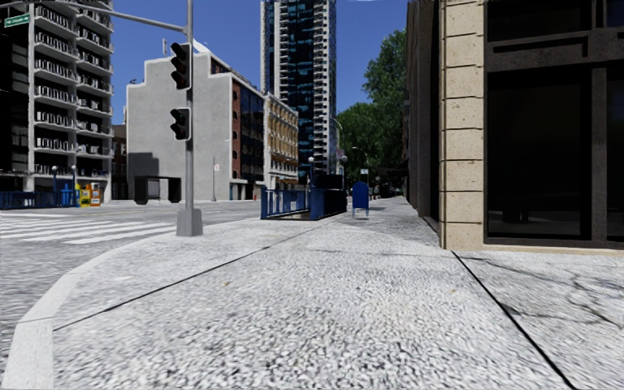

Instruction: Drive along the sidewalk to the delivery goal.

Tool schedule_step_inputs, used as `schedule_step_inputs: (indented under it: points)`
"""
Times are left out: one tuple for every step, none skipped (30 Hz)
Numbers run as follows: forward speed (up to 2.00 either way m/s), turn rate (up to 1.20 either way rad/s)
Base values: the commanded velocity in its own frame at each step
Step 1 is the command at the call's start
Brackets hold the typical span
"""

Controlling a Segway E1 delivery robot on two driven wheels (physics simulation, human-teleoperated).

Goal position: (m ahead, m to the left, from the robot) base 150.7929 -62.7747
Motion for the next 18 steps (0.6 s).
schedule_step_inputs:
  points:
    - [0.94,-0.30]
    - [0.94,-0.05]
    - [0.94,0.00]
    - [0.94,0.00]
    - [0.94,0.00]
    - [0.94,0.00]
    - [0.94,0.00]
    - [0.94,0.00]
    - [0.94,0.00]
    - [0.94,0.00]
    - [0.94,0.00]
    - [0.94,0.00]
    - [0.94,0.00]
    - [0.94,0.00]
    - [0.94,0.00]
    - [0.94,0.00]
    - [0.94,0.00]
    - [0.94,0.00]
